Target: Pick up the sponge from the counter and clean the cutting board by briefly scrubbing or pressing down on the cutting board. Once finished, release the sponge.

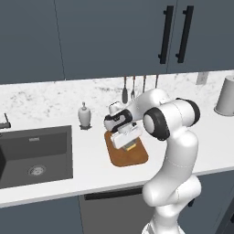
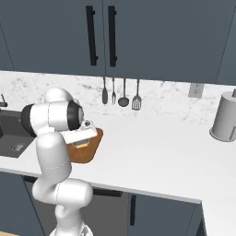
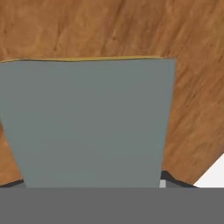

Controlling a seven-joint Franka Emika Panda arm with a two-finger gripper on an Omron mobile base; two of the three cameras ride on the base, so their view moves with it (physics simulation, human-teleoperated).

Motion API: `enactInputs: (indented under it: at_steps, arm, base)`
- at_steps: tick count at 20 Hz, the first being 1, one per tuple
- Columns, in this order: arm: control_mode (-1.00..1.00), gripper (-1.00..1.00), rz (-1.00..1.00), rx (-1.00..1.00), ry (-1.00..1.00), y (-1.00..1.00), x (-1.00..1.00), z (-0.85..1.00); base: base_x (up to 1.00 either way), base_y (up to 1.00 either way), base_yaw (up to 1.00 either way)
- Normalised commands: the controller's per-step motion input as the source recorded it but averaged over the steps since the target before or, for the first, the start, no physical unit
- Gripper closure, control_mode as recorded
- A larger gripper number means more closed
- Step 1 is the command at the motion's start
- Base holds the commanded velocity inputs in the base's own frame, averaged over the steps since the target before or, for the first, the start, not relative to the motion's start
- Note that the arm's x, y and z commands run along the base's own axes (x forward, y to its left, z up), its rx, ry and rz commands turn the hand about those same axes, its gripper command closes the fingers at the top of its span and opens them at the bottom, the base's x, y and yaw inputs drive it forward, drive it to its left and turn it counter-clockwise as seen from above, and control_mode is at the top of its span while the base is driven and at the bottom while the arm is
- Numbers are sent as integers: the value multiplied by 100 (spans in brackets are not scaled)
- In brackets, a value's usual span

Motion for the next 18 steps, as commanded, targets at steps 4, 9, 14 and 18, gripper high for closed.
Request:
enactInputs:
  at_steps: [4, 9, 14, 18]
  arm:
    - [-100, 100, 0, 0, 0, -51, 0, -36]
    - [-100, 100, 0, -1, 0, -81, 0, -47]
    - [-100, 100, 0, 0, 0, -69, 0, -35]
    - [-100, 100, 0, 0, 0, -88, 0, -13]
  base:
    - [0, 0, 0]
    - [0, 0, 0]
    - [0, 0, 0]
    - [0, 0, 0]
